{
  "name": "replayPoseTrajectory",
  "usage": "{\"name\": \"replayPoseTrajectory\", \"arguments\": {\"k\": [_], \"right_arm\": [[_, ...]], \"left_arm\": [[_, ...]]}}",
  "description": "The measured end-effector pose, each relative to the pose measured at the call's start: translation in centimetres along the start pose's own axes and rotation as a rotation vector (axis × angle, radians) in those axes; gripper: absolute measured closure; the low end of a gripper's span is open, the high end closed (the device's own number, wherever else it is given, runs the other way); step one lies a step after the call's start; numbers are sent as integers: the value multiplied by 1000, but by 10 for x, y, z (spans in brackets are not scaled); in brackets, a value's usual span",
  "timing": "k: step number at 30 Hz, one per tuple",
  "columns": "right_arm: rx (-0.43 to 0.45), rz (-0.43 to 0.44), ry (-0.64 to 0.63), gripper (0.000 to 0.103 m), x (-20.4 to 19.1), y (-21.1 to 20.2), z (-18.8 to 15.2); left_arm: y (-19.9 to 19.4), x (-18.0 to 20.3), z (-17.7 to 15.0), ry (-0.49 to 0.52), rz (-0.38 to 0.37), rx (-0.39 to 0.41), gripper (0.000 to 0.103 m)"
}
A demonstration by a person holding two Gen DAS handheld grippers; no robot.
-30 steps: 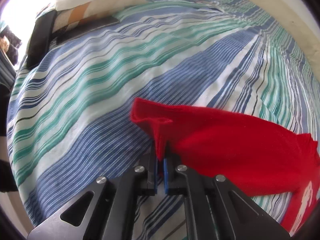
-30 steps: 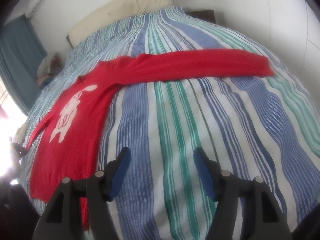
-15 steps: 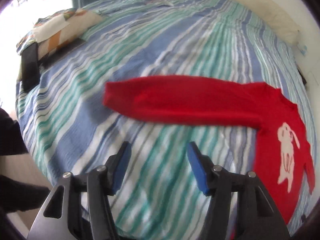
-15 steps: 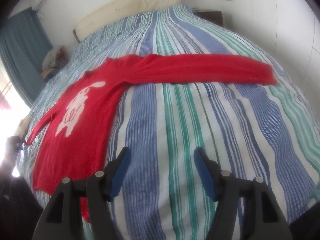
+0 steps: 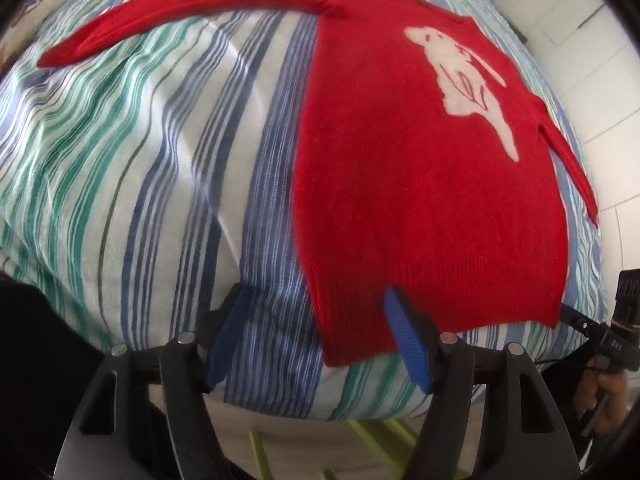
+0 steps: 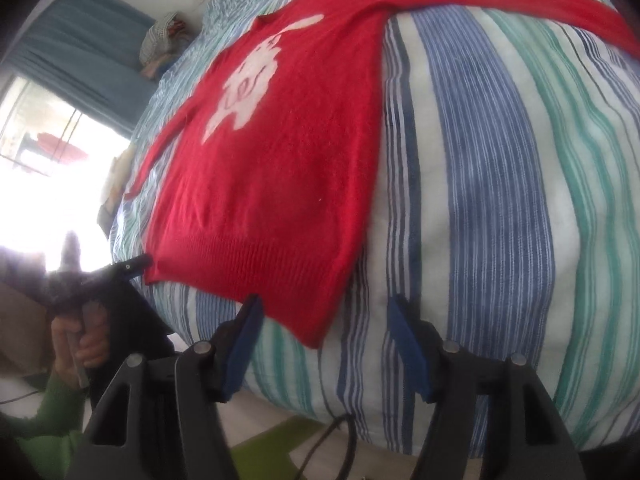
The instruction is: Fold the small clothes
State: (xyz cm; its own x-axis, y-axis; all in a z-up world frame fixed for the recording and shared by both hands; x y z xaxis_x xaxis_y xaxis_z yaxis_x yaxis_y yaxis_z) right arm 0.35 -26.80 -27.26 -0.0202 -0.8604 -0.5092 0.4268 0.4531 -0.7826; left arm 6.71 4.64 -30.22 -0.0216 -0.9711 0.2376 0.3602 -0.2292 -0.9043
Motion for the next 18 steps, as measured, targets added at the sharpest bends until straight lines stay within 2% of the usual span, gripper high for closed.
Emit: {"name": "replayPoseTrajectory", "arguments": {"k": [1, 2, 3, 4, 8, 10, 12, 15, 18], "right_arm": [[-8, 5, 1, 42, 1, 4, -1], [-15, 11, -4, 55, 0, 8, -2], [-21, 14, -13, 69, 0, 12, -3], [-27, 4, -18, 100, 0, 14, -3], [-29, -42, -59, 100, -2, 5, -3], [-37, -82, -88, 100, -1, -7, -6], [-43, -120, -98, 100, 4, -12, -10], [-71, -148, -64, 100, 22, 5, -14], [-71, -168, -79, 100, 23, 18, -11]], "left_arm": [[2, 2, -2, 13, -4, -8, 60], [3, 7, -3, 22, -29, -17, 93], [3, 11, -6, 27, -53, -27, 100], [-1, 12, -6, 37, -49, -19, 100], [-18, 16, -10, 88, -55, -8, 101], [-16, 11, -17, 127, -15, -26, 101], [-3, 4, -24, 122, 14, -65, 101], [8, 0, -23, 83, 26, -92, 101], [6, 1, -24, 107, 52, -79, 97]]}}
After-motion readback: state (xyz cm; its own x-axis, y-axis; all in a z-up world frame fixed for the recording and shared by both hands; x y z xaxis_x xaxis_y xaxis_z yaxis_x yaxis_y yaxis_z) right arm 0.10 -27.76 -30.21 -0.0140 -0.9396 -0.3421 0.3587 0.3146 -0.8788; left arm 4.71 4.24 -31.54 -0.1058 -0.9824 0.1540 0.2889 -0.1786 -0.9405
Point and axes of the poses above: each gripper's, at about its wrist camera, not at the fingertips, and y roughly the way its jaws point, x to its right, z to its top, the point moved 10 cm from there along y, roughly the way its jaws point, and after that the axes turned 7 degrees about x, right-handed, at the moved point
